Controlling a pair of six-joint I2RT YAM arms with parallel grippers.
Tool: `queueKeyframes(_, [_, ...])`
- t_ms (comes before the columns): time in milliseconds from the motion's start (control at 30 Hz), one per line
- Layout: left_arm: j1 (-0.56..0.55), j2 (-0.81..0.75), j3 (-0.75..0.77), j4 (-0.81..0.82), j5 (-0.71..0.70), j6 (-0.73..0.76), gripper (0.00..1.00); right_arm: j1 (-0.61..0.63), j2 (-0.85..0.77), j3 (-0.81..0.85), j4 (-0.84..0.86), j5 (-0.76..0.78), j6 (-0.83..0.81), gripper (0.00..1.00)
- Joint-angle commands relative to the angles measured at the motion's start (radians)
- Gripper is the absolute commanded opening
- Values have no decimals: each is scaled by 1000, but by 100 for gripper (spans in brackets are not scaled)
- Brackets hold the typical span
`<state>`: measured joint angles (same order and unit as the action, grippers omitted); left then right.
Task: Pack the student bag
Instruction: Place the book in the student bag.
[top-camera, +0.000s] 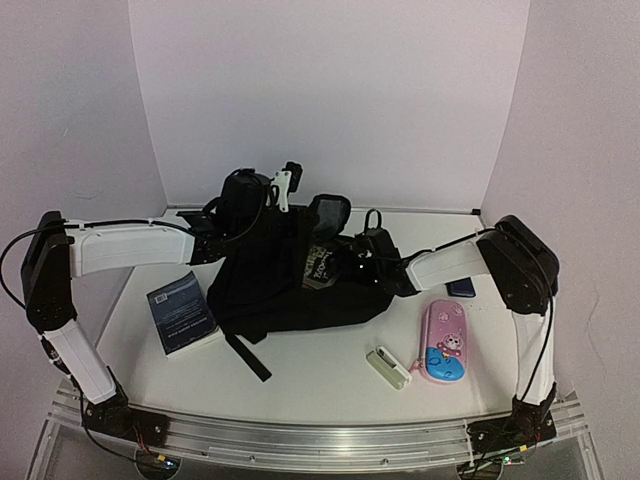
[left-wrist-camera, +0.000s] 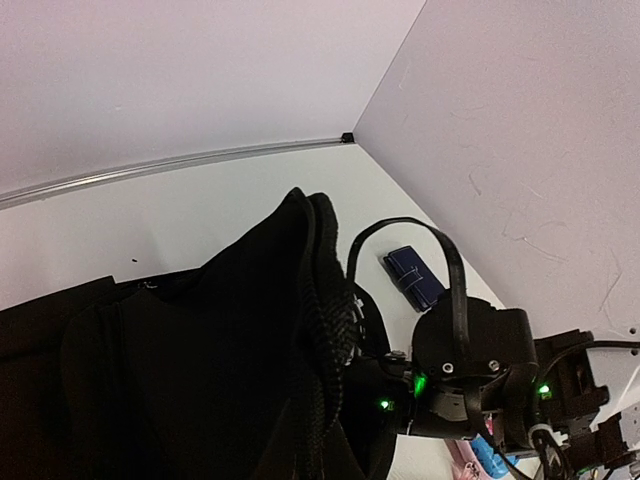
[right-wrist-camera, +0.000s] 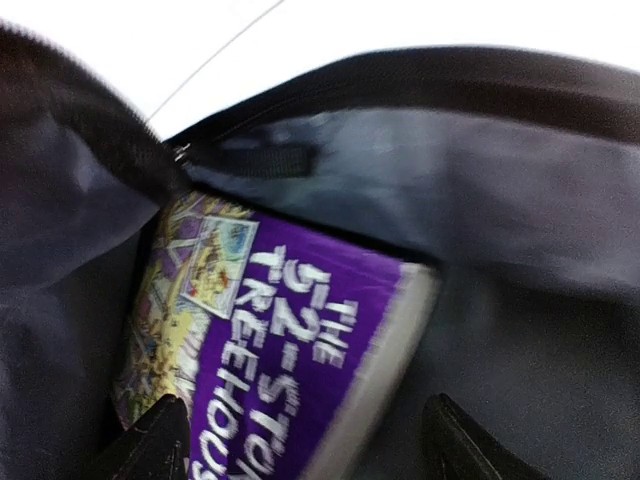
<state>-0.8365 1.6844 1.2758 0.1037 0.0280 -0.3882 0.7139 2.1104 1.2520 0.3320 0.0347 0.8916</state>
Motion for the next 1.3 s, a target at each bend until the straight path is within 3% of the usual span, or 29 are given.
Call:
queueKeyframes(0, [2, -46, 23, 25, 7, -9, 0, 2, -74, -43, -74, 106, -19, 75])
queueKeyframes(200, [3, -42, 24, 26, 24, -3, 0, 3, -26, 5, -53, 9, -83, 44])
queueKeyframes(600, [4, -18, 30, 28, 112, -6, 0, 4, 104, 117, 198, -273, -178, 35])
queueKeyframes(800, [8, -18, 17, 10, 82, -25, 0, 4, 75, 87, 262, -247, -181, 36])
queueKeyframes(1033, [82, -53, -97, -47, -89, -195, 0, -4, -131, -127, 233, -29, -157, 50])
queueKeyframes(1167, [148, -72, -198, -71, -62, -306, 1, -5, -295, -243, 164, 113, -169, 59])
queueKeyframes(1267, [191, -90, -266, -97, -33, -360, 10, -5, -417, -296, 82, 214, -192, 66])
